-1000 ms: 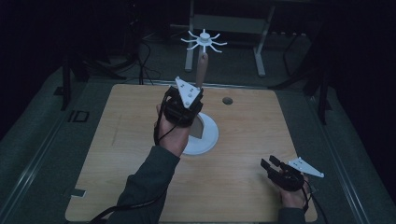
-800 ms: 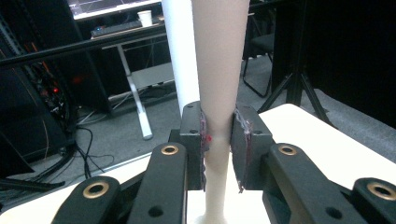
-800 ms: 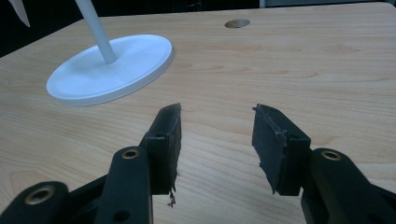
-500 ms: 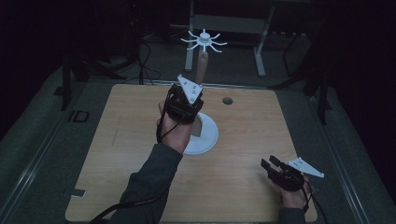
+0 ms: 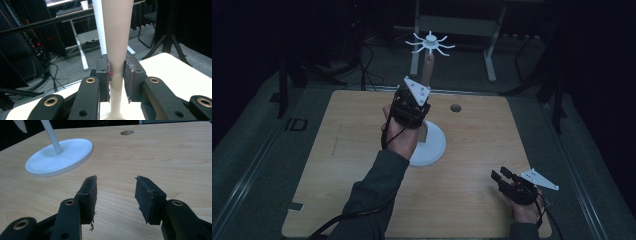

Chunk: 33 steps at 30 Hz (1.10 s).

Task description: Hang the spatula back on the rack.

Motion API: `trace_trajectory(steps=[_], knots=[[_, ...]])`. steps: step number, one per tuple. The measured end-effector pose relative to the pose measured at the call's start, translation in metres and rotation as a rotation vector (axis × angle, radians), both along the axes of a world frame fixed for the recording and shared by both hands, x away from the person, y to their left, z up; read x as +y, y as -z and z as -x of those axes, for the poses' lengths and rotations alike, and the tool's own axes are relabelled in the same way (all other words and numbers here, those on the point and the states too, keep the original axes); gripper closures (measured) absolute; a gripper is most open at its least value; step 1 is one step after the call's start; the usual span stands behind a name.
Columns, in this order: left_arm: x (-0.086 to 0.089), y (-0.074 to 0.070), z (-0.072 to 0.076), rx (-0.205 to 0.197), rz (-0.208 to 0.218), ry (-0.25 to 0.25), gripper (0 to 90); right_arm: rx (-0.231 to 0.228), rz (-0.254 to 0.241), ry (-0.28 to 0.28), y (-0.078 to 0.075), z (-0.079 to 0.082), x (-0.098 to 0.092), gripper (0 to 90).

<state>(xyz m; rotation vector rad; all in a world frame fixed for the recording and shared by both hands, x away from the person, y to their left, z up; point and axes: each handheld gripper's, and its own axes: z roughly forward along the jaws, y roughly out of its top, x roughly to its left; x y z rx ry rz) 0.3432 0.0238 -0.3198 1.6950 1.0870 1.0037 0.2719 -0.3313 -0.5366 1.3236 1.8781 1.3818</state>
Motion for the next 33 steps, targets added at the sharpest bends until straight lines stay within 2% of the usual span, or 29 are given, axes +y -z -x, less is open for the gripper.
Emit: trace_trajectory(steps=[14, 20, 33], knots=[[-0.0037, -0.0057, -0.0027, -0.023, -0.013, 0.003, 71.7, -0.003, -0.001, 0.0, -0.0002, 0.0001, -0.0002, 51.8], [-0.0017, -0.0048, -0.0038, -0.026, -0.002, 0.022, 63.6, -0.003, -0.003, -0.001, -0.0003, 0.0003, -0.0005, 51.7], [0.0006, -0.0039, 0.0016, -0.043, 0.04, 0.113, 44.3, 0.001, 0.001, -0.001, 0.0003, 0.0001, 0.0001, 51.0]])
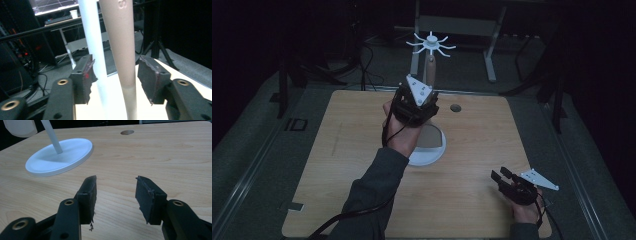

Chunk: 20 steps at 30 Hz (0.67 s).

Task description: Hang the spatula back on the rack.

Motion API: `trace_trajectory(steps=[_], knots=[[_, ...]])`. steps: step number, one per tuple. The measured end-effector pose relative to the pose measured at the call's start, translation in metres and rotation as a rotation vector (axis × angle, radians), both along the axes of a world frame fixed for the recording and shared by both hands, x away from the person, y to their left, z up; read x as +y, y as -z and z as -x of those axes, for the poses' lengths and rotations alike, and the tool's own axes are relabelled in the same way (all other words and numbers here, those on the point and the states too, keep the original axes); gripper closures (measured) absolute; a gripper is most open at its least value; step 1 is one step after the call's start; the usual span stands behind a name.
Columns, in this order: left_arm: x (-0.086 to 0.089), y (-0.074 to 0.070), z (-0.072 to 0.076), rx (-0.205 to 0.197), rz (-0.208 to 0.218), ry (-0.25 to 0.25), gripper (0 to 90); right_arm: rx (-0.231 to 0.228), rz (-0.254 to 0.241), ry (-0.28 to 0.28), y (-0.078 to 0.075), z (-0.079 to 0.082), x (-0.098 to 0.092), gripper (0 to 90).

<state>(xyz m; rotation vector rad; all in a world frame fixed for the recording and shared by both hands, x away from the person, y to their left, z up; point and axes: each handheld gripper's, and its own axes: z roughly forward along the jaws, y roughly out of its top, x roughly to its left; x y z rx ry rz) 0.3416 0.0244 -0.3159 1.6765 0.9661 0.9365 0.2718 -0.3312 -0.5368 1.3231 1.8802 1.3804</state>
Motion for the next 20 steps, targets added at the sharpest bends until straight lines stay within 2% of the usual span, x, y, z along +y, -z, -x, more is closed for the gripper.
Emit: trace_trajectory(steps=[5, 12, 16, 20], knots=[[0.002, -0.001, 0.003, 0.007, 0.009, 0.03, 38.2, 0.0, 0.002, 0.0, 0.0, 0.0, 0.0, 50.6], [0.008, 0.003, 0.004, 0.016, 0.052, 0.098, 36.7, 0.0, 0.004, 0.006, 0.0, 0.001, -0.001, 49.9], [0.013, 0.008, 0.007, 0.025, 0.076, 0.137, 36.8, 0.0, 0.003, 0.009, 0.0, 0.001, -0.001, 49.6], [0.022, 0.017, 0.011, 0.054, 0.11, 0.189, 37.4, -0.001, 0.005, 0.014, 0.0, 0.001, -0.002, 48.5]])
